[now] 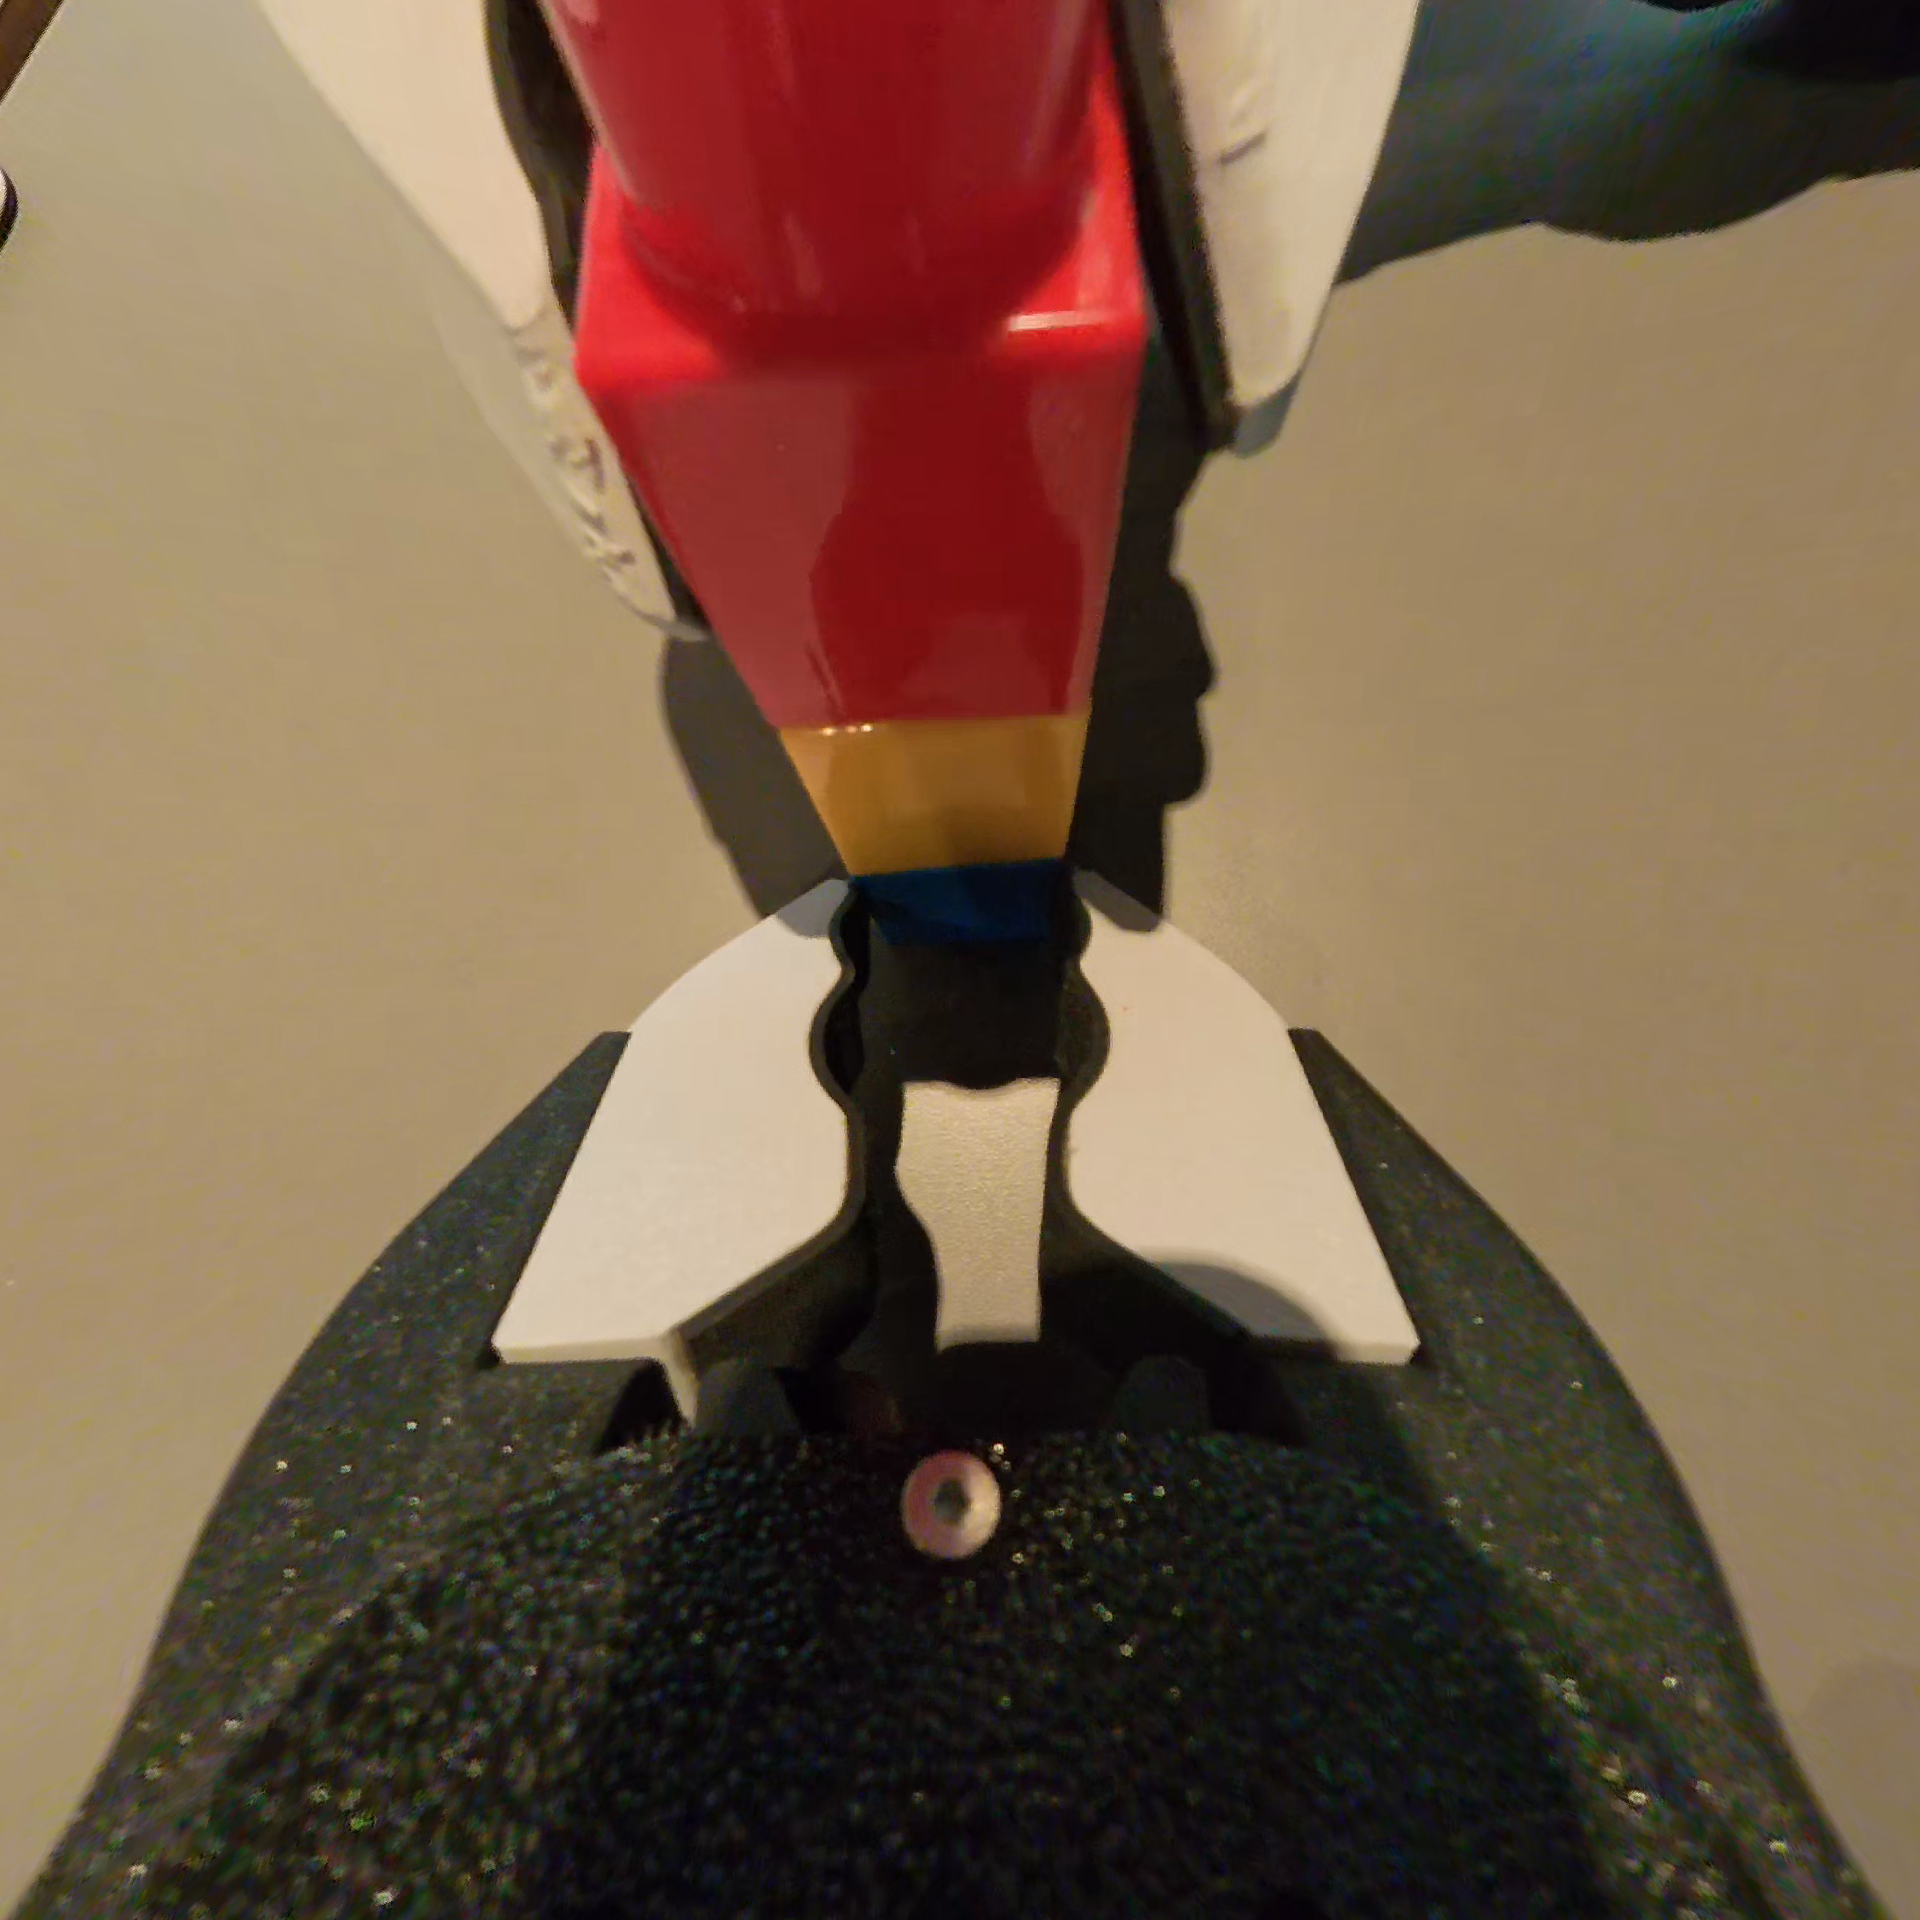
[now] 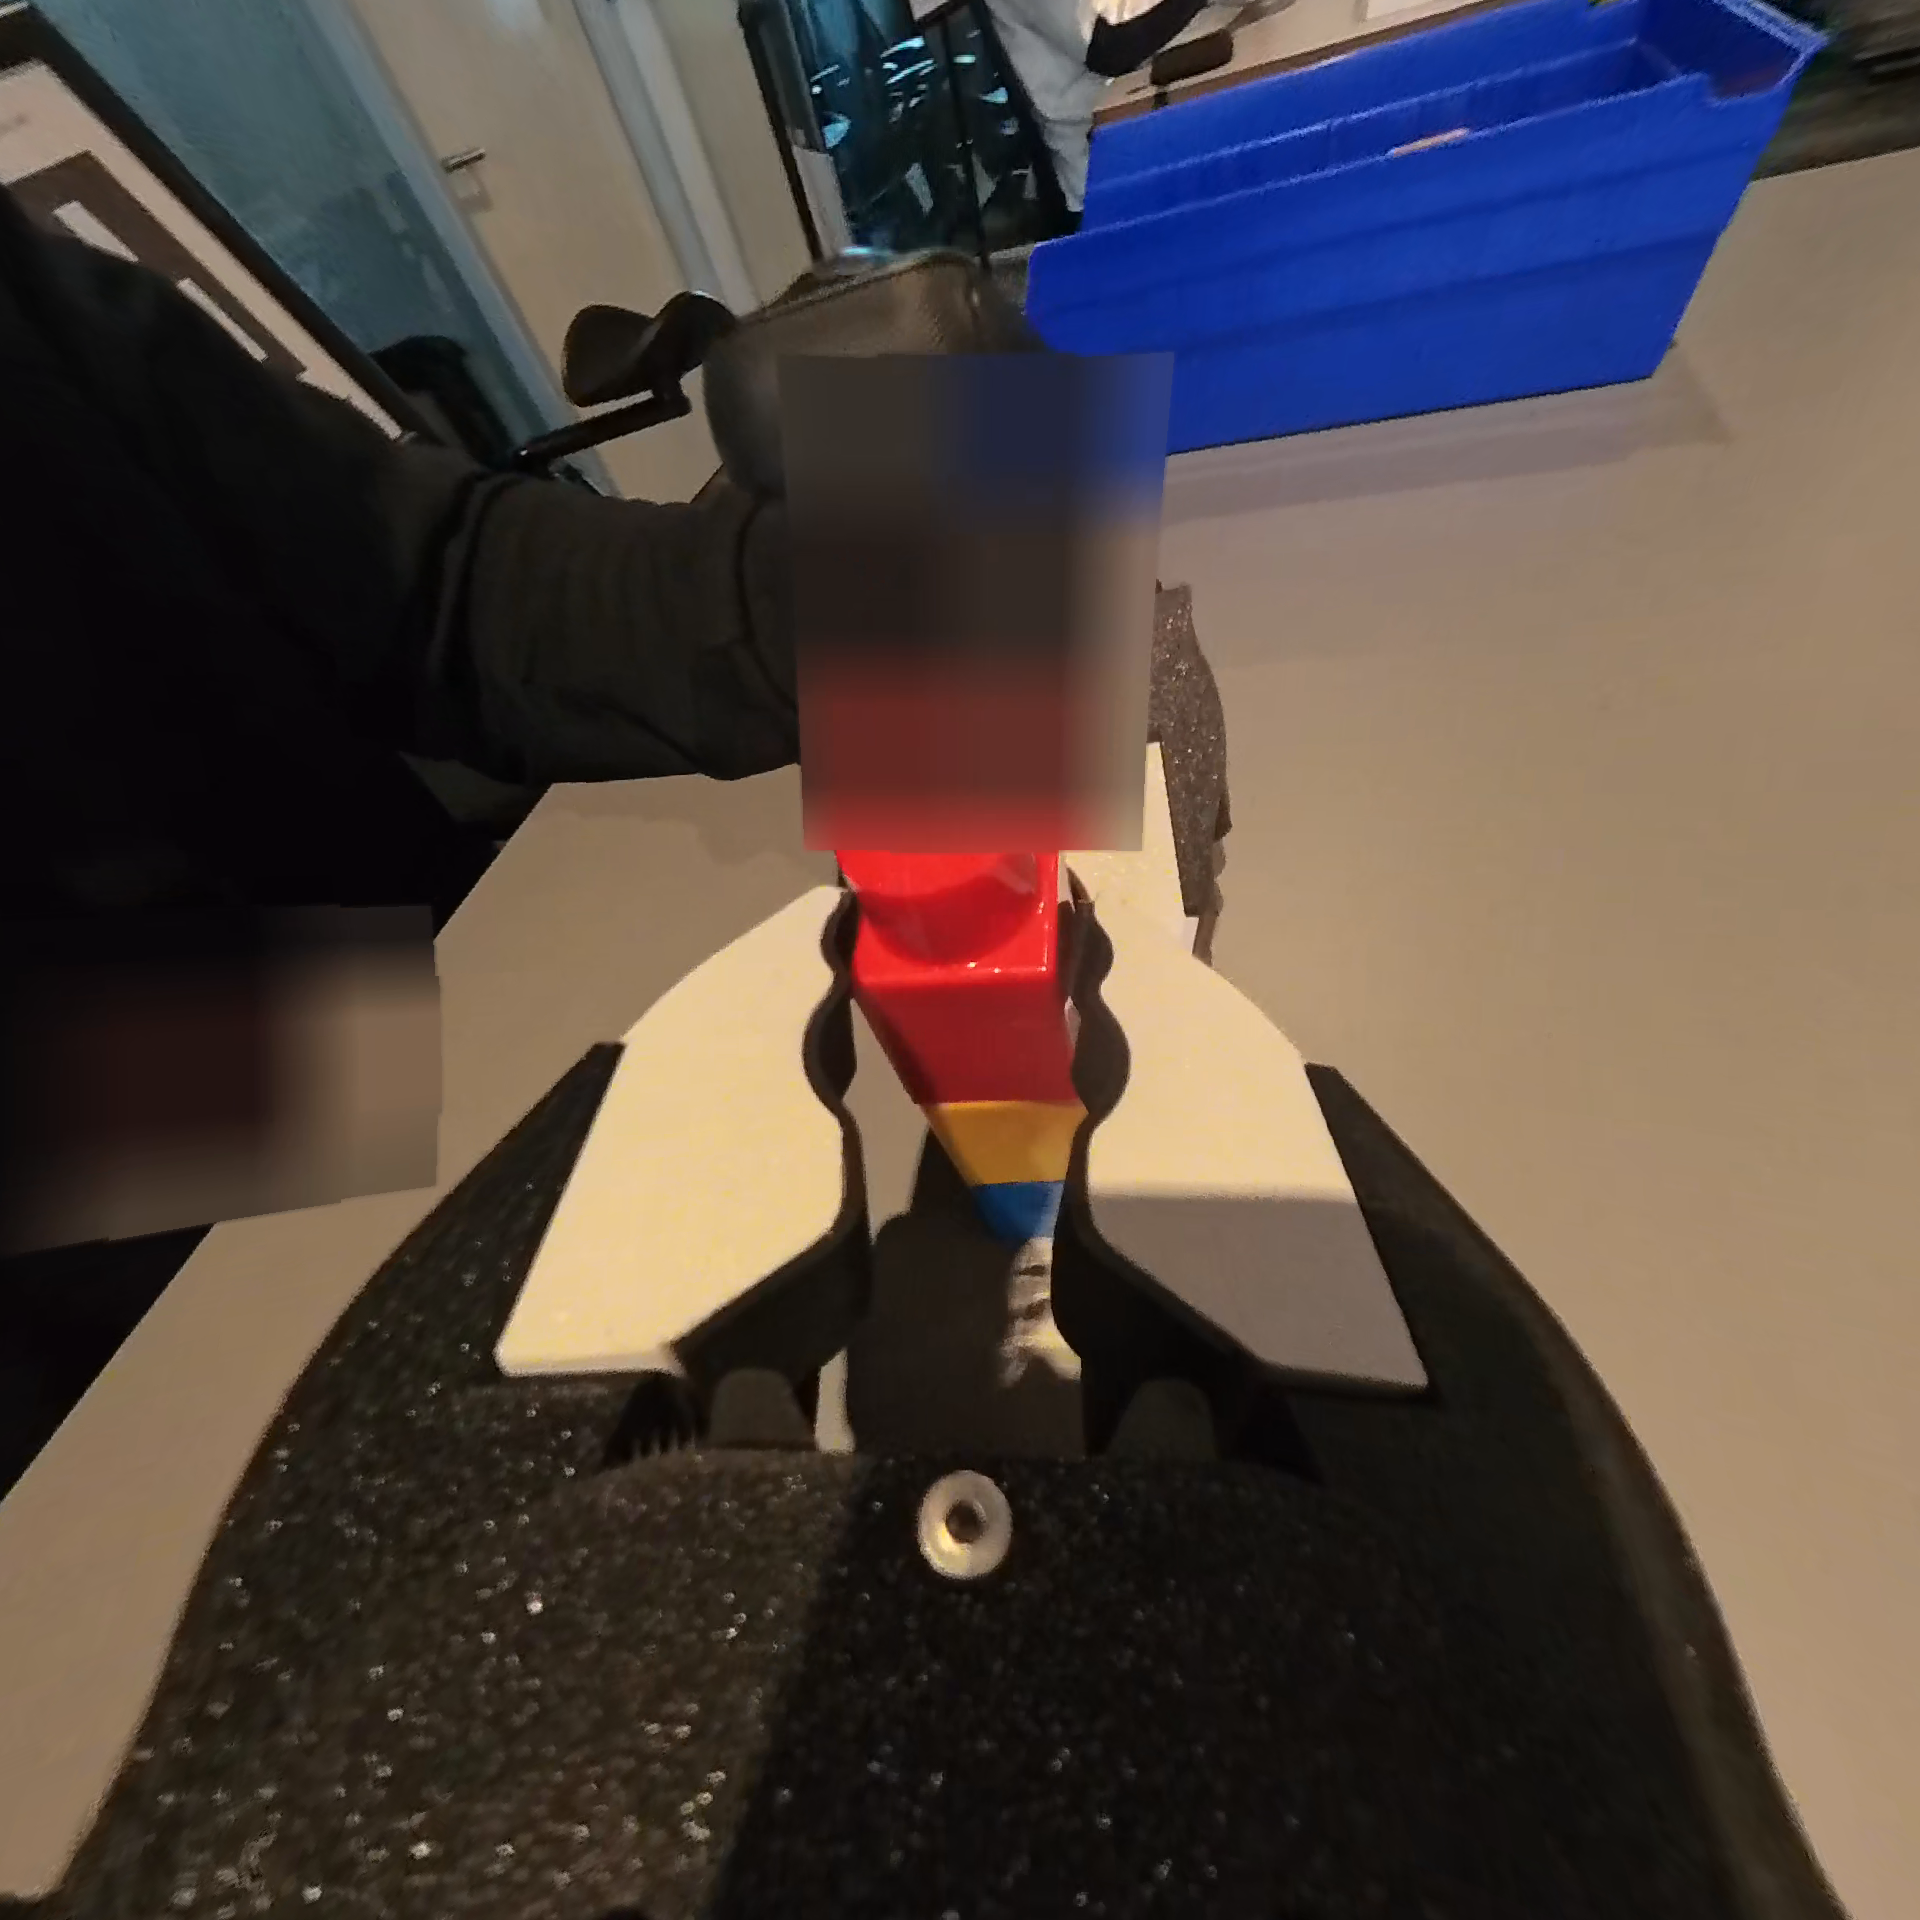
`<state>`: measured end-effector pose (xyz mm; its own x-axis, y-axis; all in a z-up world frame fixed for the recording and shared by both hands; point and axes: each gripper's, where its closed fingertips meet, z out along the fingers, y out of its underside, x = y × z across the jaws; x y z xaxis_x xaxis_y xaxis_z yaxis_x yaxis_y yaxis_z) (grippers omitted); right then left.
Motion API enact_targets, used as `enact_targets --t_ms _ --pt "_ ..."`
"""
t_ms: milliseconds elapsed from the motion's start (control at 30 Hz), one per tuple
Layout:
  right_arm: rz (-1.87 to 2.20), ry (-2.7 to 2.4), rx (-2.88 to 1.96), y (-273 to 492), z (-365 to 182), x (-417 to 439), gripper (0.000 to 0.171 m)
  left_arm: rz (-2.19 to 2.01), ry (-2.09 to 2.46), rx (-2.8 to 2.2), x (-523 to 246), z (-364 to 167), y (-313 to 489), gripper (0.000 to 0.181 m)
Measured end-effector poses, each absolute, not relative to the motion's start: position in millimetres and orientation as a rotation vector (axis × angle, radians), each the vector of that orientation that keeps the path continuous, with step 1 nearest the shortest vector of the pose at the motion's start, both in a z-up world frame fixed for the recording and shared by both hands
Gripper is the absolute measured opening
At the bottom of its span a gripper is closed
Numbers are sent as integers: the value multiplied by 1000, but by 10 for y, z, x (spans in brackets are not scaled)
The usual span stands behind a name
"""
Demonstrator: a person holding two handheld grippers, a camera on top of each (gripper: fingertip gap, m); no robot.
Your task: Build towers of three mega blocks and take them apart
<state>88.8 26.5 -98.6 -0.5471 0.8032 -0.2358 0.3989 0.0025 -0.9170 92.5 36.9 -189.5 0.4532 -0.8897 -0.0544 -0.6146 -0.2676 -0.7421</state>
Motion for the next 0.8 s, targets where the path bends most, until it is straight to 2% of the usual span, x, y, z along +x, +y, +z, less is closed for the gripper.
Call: enact_targets --t_ms 800 --pt "1500 -1645 -1398 348 -970 822 40 -454 1153 -1870 950 -1688 455 41"
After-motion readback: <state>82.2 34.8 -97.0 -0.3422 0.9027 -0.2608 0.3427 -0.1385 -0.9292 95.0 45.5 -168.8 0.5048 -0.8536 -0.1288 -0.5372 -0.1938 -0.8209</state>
